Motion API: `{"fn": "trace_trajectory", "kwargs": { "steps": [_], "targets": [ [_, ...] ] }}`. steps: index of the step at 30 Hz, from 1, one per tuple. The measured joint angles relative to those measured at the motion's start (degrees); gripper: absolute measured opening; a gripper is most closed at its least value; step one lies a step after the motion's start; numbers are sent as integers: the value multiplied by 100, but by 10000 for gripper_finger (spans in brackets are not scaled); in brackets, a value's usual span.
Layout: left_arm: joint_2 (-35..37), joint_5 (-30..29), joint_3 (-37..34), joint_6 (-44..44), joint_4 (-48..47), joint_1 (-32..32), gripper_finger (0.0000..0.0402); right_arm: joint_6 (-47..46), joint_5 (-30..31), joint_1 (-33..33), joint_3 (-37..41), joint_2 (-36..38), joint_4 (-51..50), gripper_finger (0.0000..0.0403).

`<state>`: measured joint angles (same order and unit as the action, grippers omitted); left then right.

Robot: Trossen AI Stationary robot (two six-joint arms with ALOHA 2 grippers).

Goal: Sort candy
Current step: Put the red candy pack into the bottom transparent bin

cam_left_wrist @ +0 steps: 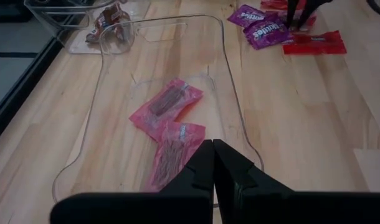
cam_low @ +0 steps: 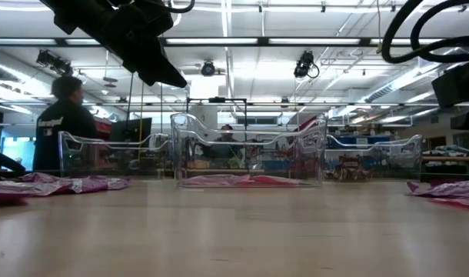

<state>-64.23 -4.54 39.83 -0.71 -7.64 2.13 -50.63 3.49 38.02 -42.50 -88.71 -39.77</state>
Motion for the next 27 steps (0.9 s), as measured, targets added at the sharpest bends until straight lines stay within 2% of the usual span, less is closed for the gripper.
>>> {"fn": "trace_trajectory", "kwargs": {
  "steps": [1, 3, 10, 17, 24, 27],
  "targets": [
    [0, 0, 0, 0, 0, 0, 5, 28, 0, -20, 2, 0, -17, 34],
    [0, 0, 0, 0, 0, 0, 5, 151, 1, -40, -59, -12, -82, 11],
    [0, 0, 0, 0, 13, 2, 5, 525, 61, -274, -620, -31, -238, 2],
    [0, 1, 0, 10, 1, 0, 5, 1140, -78, -480, -1536, -31, -803, 0],
    [-2, 2, 2, -7, 55, 0, 2, 2879, 1397, -1257, -2362, -22, -756, 0],
    [-2, 4, 2, -61, 57, 0, 2, 3899, 1789, -1779, -2497, -22, -276, 0]
  ]
}}
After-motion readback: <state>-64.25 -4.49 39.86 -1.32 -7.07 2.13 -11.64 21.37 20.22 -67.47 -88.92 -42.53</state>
